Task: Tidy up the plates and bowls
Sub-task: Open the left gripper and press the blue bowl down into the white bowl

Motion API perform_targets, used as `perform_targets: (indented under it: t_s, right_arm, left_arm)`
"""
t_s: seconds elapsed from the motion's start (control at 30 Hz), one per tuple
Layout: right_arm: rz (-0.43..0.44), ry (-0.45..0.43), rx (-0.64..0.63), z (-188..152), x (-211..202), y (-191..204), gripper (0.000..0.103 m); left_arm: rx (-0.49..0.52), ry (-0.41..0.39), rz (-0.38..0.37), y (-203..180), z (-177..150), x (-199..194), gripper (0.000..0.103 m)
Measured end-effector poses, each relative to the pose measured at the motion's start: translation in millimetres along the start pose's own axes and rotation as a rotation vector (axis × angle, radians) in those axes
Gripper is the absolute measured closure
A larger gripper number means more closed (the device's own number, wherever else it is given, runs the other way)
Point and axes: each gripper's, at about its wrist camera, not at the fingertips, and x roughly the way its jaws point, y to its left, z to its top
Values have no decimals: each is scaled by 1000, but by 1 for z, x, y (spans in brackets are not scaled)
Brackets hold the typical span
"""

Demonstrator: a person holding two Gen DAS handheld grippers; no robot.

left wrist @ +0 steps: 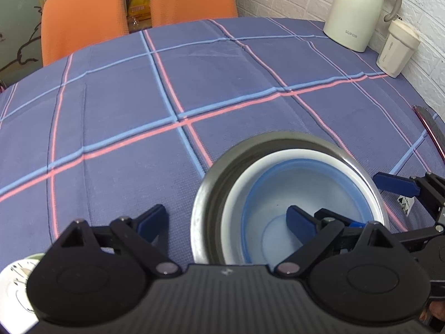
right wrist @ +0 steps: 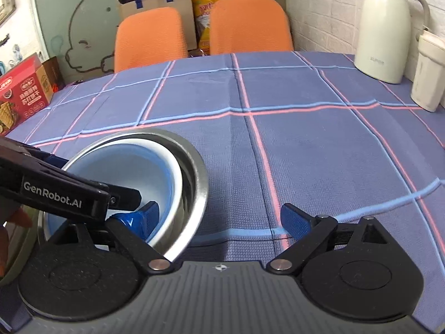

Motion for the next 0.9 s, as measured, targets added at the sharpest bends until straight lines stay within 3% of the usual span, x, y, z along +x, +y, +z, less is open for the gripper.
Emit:
perform_targets:
  t_s: [0.1,0.2,0.5,0.6,0.7,0.77,0.8,0.87,0.9]
  right_arm:
    - [-3,-12,-14,-1,-1,7,22]
    - [54,-2,-37,-3,1,14,21]
    - [29,-50,-16,-11,1,23,19]
    - [25,-37,-15,-9,-1,27,24]
    - [76,-62,-6,-14,-7,22,26]
    - [84,-72,26,-17,-10,19,27]
    - [87,-76,19,-18,-10,20,29]
    - [100,-81,3,-17,-11,27,38]
    - [119,-82,-7,-16,-11,32,49]
  left_arm:
    - [-11,17,-2,5,0,-2,10]
    - [17,39,-17,4,0,-2,10]
    - [42,15,-5,3,-1,-1,10]
    - [42,-2,-5,2,-4,-2,12]
    - [49,-15,-29,1,-6,-5,26]
    - [67,-9,-58,-3,-5,-8,46]
    - [72,-5,-72,-6,-4,-9,51]
    - [48,-4,-64,-6,-3,-9,53]
    - [21,0,-74,-3,-2,-9,54]
